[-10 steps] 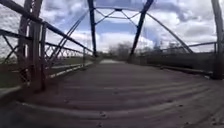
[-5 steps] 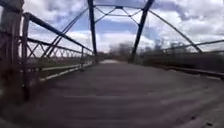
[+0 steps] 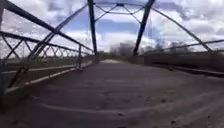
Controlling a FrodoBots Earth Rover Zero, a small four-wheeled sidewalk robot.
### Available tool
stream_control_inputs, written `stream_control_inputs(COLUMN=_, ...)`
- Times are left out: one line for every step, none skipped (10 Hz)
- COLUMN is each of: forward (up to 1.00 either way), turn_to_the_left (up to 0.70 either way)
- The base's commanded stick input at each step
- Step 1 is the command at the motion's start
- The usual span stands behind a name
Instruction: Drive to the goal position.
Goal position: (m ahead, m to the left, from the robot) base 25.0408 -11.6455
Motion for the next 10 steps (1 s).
stream_control_inputs(forward=0.96, turn_to_the_left=0.00)
stream_control_inputs(forward=0.96, turn_to_the_left=0.00)
stream_control_inputs(forward=0.96, turn_to_the_left=0.00)
stream_control_inputs(forward=0.96, turn_to_the_left=0.00)
stream_control_inputs(forward=0.96, turn_to_the_left=0.00)
stream_control_inputs(forward=0.96, turn_to_the_left=0.00)
stream_control_inputs(forward=0.96, turn_to_the_left=0.00)
stream_control_inputs(forward=0.96, turn_to_the_left=0.00)
stream_control_inputs(forward=0.96, turn_to_the_left=0.00)
stream_control_inputs(forward=0.96, turn_to_the_left=0.00)
